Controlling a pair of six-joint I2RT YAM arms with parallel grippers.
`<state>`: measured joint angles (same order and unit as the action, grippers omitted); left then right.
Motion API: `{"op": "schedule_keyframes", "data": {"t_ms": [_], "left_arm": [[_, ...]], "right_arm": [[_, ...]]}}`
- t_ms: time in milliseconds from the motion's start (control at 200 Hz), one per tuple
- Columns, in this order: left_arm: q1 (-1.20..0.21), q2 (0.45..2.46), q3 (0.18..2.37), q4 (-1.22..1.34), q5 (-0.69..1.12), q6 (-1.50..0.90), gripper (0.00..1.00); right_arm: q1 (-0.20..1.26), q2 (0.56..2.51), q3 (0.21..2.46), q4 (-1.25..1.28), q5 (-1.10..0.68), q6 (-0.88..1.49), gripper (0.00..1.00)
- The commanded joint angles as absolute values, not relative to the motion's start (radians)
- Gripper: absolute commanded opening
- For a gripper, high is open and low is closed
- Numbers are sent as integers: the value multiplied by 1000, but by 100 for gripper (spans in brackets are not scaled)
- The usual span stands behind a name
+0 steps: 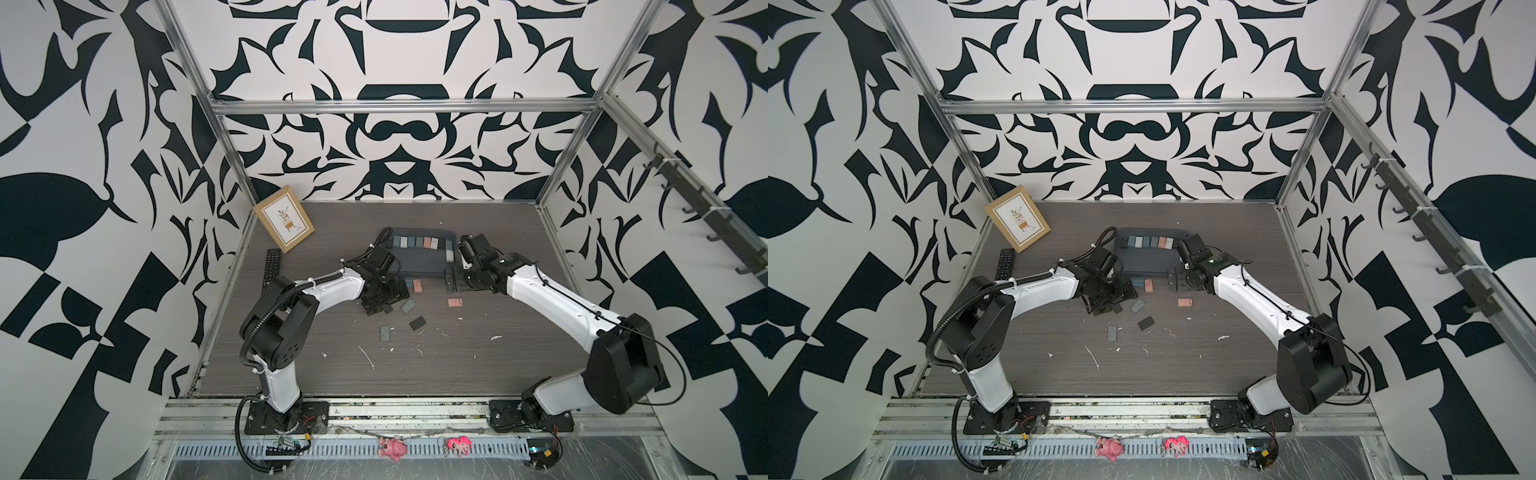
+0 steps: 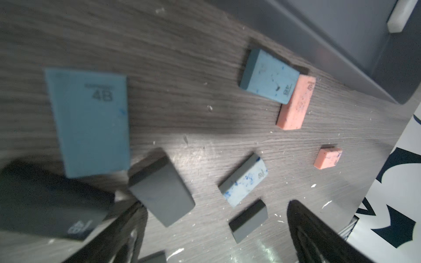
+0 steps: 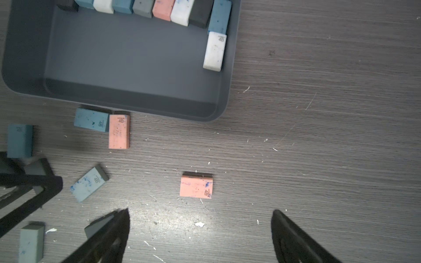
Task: Put the eraser in the storage box
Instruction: Pick up the eraser from the center of the board.
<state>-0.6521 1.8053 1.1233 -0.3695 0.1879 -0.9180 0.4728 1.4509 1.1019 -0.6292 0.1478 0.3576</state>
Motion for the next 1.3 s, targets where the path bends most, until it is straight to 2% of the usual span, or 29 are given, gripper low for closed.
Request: {"op": "schedule_keyframes", "data": {"t_ms": [0,165,370,1295], "left_arm": [[-632,1827,1146,-432,147,-866,99],[-629,1835,1169,-466,102,-816,100],[-651,1827,1167,-468,70,-785,94],[-707,1889,1219,-455,71,-772,86]], "right_arm": [[465,1420,1092,-617,149,345,98],[465,1421,1089,-616,147,349,98],[465,1426,1089,-611,138,357,98],[450,1389,1069,-614,139,360,99]]}}
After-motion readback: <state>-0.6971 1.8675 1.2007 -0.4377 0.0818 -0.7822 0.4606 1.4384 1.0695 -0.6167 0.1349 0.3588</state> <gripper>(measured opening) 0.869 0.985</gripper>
